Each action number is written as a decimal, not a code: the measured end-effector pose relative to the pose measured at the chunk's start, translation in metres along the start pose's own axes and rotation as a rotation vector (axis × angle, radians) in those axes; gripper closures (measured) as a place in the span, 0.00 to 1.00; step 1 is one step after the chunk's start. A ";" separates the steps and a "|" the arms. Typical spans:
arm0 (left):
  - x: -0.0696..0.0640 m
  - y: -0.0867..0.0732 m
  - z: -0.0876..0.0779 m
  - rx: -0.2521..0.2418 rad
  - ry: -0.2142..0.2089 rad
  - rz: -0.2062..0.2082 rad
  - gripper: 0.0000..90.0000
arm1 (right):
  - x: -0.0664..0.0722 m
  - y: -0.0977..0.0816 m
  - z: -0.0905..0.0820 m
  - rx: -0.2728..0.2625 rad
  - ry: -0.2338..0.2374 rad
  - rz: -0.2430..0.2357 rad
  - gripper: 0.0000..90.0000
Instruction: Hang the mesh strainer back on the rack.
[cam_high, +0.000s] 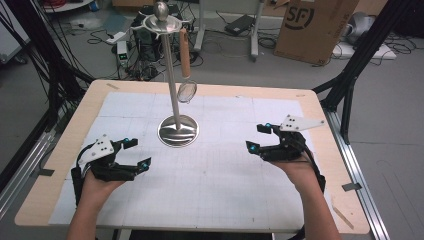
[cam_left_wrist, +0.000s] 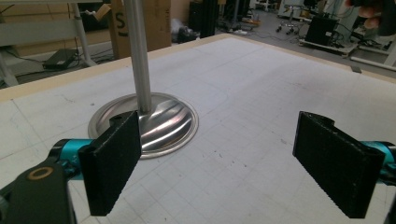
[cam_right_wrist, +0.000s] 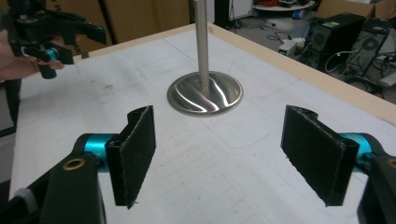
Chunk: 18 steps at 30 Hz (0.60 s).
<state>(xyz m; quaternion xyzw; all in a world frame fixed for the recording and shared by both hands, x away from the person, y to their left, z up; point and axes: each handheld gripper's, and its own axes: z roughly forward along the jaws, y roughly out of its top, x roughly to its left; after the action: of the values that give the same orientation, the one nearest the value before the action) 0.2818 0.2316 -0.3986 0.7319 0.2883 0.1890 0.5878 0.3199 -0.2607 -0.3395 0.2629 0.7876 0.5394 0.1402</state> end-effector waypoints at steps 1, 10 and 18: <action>0.000 0.000 0.000 0.002 0.000 0.000 0.18 | 0.000 -0.003 0.000 0.003 -0.005 0.009 0.26; -0.001 0.000 0.000 0.004 -0.007 0.008 0.18 | 0.000 -0.023 0.001 0.023 -0.015 0.040 0.23; -0.001 0.000 0.000 0.003 -0.005 0.008 0.18 | -0.001 -0.025 0.001 0.020 -0.016 0.038 0.23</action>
<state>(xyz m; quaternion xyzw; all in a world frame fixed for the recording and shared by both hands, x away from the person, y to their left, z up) 0.2812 0.2312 -0.3982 0.7345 0.2841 0.1888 0.5866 0.3146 -0.2669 -0.3631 0.2835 0.7866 0.5320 0.1334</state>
